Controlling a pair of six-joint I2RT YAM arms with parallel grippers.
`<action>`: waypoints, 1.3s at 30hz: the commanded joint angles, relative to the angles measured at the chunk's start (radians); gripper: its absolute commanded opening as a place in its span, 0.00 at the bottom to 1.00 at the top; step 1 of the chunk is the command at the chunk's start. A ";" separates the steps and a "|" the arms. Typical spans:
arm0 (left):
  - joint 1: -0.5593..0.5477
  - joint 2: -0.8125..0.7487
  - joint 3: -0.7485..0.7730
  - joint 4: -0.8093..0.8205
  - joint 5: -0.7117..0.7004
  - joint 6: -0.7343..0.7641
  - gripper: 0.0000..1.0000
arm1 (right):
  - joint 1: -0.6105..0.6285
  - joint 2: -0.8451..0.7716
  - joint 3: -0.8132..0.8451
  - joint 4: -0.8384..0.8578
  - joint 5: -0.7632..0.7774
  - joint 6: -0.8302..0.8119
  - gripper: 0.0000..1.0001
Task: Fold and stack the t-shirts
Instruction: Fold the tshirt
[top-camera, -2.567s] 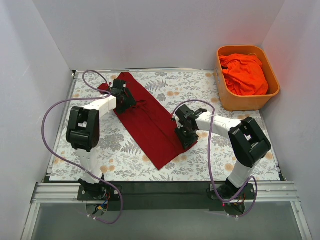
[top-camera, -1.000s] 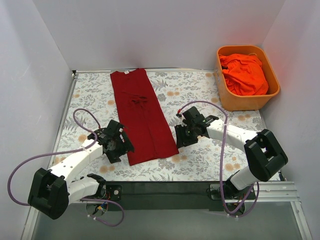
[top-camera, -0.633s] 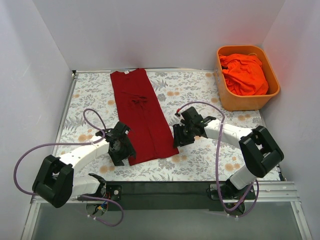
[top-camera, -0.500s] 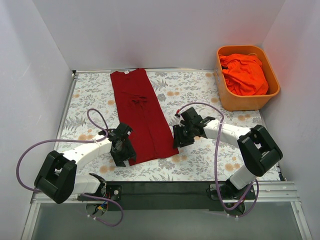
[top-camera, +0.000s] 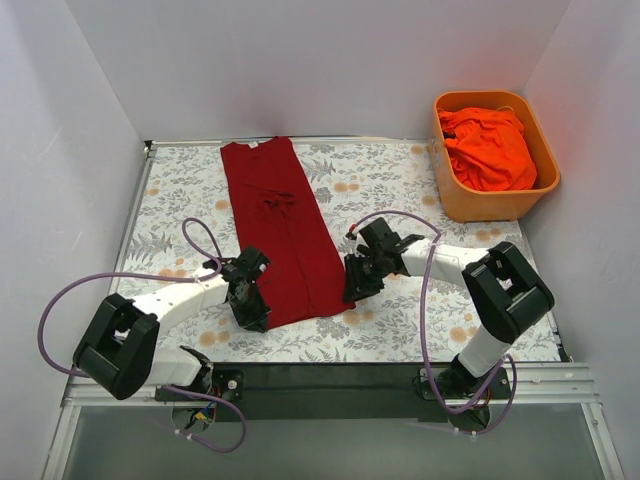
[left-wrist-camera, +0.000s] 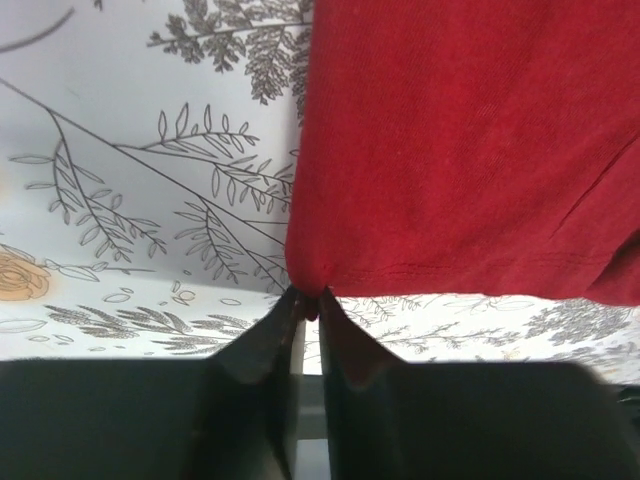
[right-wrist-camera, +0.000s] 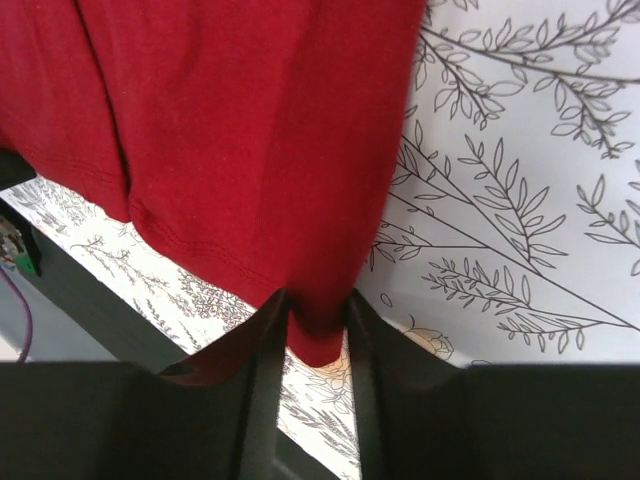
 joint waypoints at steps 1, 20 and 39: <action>-0.012 0.014 -0.012 0.039 -0.005 -0.004 0.04 | 0.005 0.040 -0.019 -0.017 -0.025 -0.007 0.30; -0.080 -0.590 -0.077 -0.294 0.348 -0.142 0.00 | 0.101 -0.266 -0.092 -0.457 -0.037 -0.132 0.01; 0.035 -0.228 0.246 0.129 -0.427 -0.069 0.00 | -0.054 0.115 0.678 -0.546 0.110 -0.313 0.01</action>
